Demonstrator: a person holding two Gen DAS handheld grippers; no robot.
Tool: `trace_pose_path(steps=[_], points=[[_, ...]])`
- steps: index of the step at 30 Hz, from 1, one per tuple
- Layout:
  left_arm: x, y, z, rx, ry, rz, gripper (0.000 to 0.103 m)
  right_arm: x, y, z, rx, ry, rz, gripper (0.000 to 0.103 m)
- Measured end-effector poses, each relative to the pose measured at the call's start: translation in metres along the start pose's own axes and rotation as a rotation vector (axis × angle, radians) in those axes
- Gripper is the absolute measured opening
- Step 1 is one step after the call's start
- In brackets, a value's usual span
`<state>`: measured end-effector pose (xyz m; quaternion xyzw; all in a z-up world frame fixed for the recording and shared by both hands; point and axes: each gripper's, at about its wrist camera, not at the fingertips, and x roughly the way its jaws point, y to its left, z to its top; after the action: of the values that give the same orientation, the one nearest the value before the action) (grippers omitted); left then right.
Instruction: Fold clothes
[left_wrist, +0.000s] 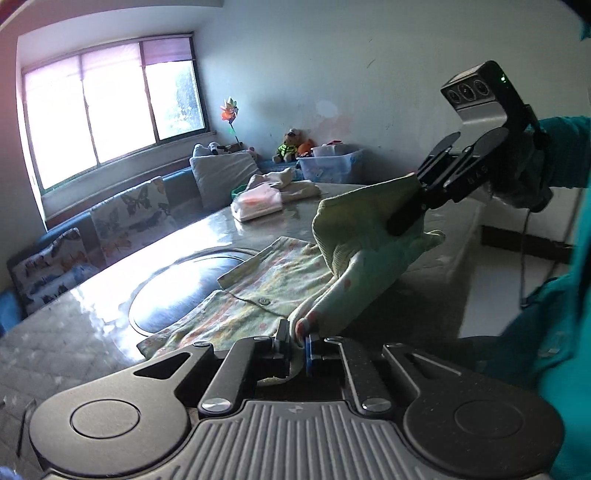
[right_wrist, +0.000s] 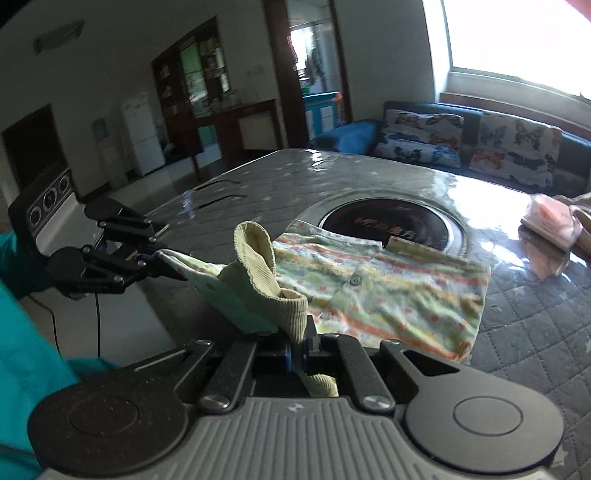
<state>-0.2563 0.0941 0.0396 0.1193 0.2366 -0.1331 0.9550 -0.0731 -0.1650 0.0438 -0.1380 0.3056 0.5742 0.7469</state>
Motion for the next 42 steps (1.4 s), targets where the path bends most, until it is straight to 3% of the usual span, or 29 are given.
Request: trace_pose_path(steps=[5,15,23,32,34,37,42], points=[[-0.001,0.008,0.002,-0.05,-0.008,0.019,0.008,0.005,-0.004,0.021,-0.044,0.004,-0.002,0.004],[0.038,0.077,0.018,-0.229,-0.015,0.084,0.008,0.05,-0.04,0.08,-0.116,-0.031,-0.046,0.004],[0.1,0.136,0.006,-0.358,0.092,0.114,0.008,0.123,-0.082,0.106,-0.096,0.019,-0.079,0.004],[0.131,0.156,-0.027,-0.483,0.184,0.149,0.008,0.193,-0.113,0.082,0.01,0.05,-0.147,0.01],[0.129,0.154,-0.026,-0.491,0.182,0.154,0.008,0.188,-0.115,0.08,0.017,0.033,-0.16,0.017],[0.129,0.154,-0.025,-0.491,0.18,0.164,0.008,0.166,-0.112,0.075,0.022,-0.005,-0.18,0.018],[0.131,0.156,-0.025,-0.517,0.184,0.177,0.008,0.146,-0.104,0.041,0.036,0.052,-0.171,0.017]])
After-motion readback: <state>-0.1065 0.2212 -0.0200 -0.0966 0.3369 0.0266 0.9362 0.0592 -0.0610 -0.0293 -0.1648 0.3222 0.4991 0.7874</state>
